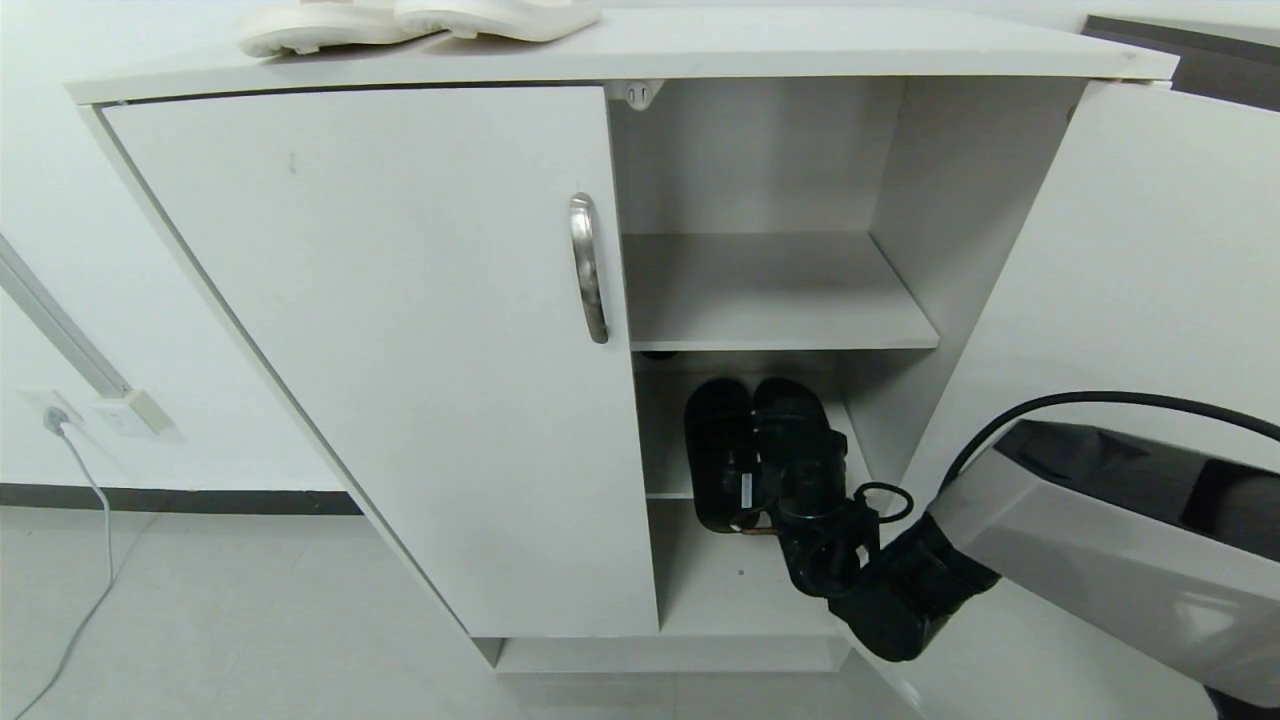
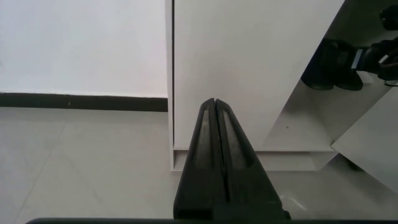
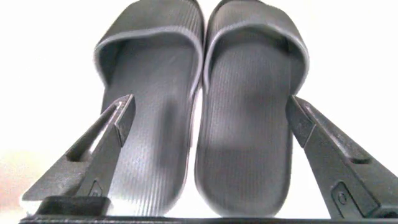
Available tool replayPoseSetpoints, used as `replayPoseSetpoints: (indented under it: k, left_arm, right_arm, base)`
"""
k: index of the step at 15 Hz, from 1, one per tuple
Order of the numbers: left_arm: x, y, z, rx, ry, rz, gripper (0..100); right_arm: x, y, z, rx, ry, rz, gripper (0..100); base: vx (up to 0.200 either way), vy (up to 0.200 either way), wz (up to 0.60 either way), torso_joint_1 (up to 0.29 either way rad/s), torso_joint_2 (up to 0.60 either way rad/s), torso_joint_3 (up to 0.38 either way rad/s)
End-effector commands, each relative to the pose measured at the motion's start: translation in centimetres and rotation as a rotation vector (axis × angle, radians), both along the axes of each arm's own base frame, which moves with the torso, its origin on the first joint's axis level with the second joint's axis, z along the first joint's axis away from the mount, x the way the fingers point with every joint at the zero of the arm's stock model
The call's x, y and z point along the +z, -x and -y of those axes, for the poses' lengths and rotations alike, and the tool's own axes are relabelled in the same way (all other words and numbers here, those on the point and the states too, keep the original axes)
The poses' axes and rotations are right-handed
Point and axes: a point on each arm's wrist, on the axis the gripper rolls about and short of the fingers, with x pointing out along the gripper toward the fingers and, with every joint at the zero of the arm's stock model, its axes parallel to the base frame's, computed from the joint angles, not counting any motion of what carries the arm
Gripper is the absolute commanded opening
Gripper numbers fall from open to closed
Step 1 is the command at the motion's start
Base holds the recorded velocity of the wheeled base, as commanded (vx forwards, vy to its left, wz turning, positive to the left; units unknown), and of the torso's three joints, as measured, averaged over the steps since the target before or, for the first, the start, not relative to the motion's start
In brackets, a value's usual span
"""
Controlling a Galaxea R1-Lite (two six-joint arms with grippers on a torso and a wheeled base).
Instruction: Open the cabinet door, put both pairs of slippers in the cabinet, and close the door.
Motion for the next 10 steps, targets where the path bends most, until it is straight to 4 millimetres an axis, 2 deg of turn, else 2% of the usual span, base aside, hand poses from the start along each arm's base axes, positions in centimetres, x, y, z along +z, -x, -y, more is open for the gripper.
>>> replayPoseSetpoints:
  k: [1,3,4,10]
  left_arm:
    - [0.0,0.0,0.0,-0.001,0.000,-0.001,0]
    - [0.0,0.0,0.0,0.001,0.000,-0.001,0]
    - [0.0,0.0,0.0,-0.001,0.000,-0.001,0]
    - [0.0,0.0,0.0,-0.001,0.000,-0.001,0]
  right_arm:
    - [1.4,3.0,0.6,0.038,-0.002,0.002,100]
    - [0.5,5.3,0.7,0.075,0.006,-0.011,100]
    - [0.3,5.8,0.7,0.084,0.010,-0.008,100]
    - [0.3,5.8,0.5,0.089,0.008,-0.006,100]
  base:
    - [0.000,0.000,0.00,0.000,0.00,0.000]
    - [0.000,0.000,0.00,0.000,0.00,0.000]
    - [0.000,0.000,0.00,0.000,0.00,0.000]
    - [0.000,0.000,0.00,0.000,0.00,0.000]
